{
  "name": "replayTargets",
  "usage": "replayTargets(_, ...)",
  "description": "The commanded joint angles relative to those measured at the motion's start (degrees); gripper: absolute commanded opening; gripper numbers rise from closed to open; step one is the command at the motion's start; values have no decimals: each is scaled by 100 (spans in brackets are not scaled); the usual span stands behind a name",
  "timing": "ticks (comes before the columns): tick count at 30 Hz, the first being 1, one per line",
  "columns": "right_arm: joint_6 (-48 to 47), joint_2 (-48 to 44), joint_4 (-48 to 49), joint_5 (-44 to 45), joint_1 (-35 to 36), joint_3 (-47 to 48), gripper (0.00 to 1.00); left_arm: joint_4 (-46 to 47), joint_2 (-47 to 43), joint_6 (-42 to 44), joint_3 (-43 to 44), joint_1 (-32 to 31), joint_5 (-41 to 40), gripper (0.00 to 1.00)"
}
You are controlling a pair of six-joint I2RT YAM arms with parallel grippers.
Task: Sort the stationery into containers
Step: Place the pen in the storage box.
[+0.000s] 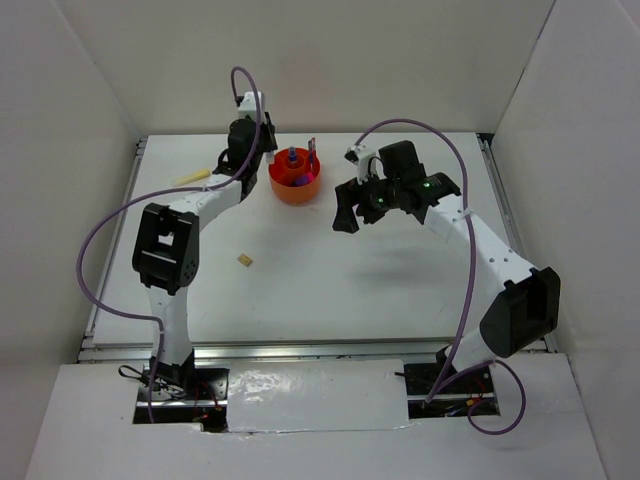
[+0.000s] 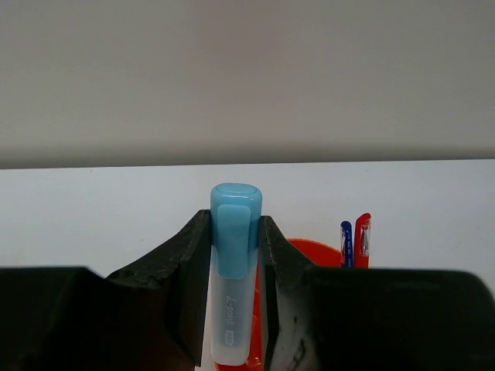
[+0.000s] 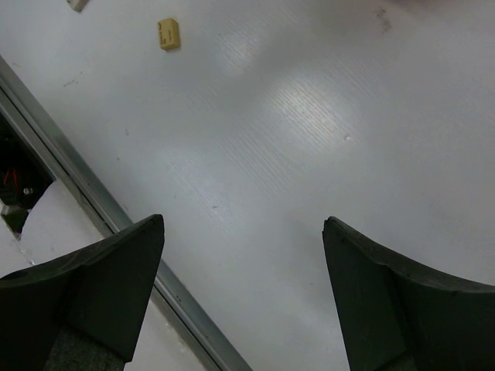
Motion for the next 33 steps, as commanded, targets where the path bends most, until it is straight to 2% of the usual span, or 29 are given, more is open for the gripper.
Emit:
replayTargets(1, -90, 9, 75, -74, -69, -3, 89, 446, 133, -72, 262, 1, 69, 1)
replayTargets(7, -117, 35, 57, -92, -96, -12, 89, 332, 239, -230, 235, 1, 218, 2)
replayTargets(12, -126, 53, 84, -118, -131, -20, 89, 253, 300, -239, 235, 1, 262, 14)
replayTargets(16, -135, 97, 57, -136, -139, 15, 89, 192, 300, -274, 227, -8, 297, 31)
replayTargets(20, -152, 114, 22, -145, -131, 76, 89, 77, 300, -318, 227, 1, 298, 39)
replayTargets(22, -161, 132, 5, -136, -139, 94, 89, 51, 292, -371, 200, 1, 280, 52)
replayTargets(26, -161, 132, -13, -136, -139, 112, 89, 16, 256, -388, 227, 1, 263, 56)
replayTargets(27, -152, 132, -39, -153, -131, 138, 89, -11, 239, -423, 235, 1, 245, 60)
replayTargets(29, -152, 132, -39, -162, -122, 155, 89, -81, 151, -450, 270, 18, 184, 62)
replayTargets(33, -170, 79, -101, -154, -131, 182, 89, -826, -331, -800, 577, 430, 235, 47)
